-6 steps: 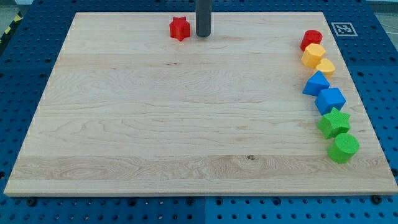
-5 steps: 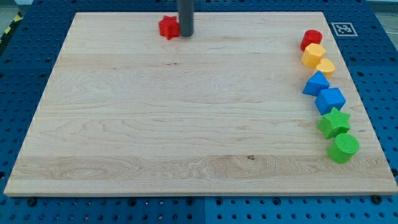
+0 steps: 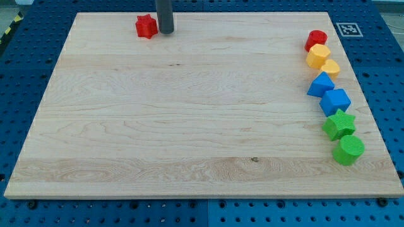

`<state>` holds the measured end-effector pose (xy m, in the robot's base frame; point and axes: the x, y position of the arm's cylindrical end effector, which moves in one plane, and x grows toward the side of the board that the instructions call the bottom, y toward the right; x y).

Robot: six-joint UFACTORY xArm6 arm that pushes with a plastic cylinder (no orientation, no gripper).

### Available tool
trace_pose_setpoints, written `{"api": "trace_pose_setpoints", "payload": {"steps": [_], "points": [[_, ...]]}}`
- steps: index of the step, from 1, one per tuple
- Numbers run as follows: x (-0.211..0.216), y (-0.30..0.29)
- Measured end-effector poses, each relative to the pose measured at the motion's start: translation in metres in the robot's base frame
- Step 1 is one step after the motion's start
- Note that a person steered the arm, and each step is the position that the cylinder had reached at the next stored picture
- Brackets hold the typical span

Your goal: Move the red star towards the top left corner of the board

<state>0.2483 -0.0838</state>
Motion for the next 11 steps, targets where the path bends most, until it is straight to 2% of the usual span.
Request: {"api": "trace_pose_setpoints", "payload": {"steps": [2, 5, 7, 8, 9, 11], "points": [[0.000, -0.044], [-0.025, -0.049], [-0.014, -0.080], [-0.014, -0.071], [-0.016, -0.030], [0.027, -0.009]]}}
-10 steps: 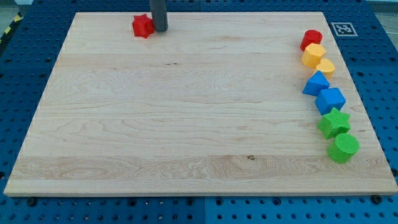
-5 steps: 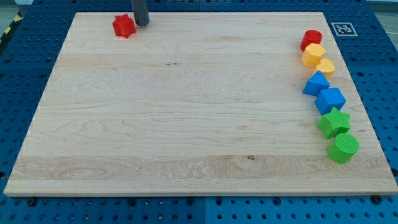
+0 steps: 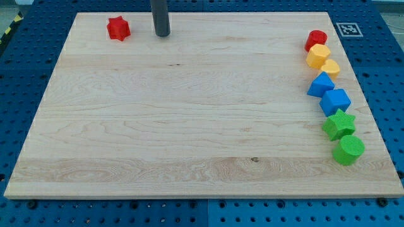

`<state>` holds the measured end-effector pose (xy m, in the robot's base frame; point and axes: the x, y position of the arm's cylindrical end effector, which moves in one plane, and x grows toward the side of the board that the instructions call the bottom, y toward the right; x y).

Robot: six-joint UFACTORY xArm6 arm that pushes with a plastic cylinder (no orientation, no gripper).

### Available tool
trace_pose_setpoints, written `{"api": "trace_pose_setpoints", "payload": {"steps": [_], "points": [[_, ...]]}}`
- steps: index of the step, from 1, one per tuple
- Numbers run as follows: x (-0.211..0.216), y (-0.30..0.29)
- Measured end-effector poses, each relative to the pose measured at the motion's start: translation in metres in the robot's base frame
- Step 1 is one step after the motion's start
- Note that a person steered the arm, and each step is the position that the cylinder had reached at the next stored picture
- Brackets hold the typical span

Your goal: Move the red star towards the top left corner of the board

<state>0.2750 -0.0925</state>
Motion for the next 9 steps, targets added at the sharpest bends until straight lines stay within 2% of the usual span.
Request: {"api": "trace_pose_setpoints", "payload": {"steps": [2, 4, 6, 9], "points": [[0.060, -0.030], [0.044, -0.037], [0.036, -0.091], [0.017, -0.080]]}}
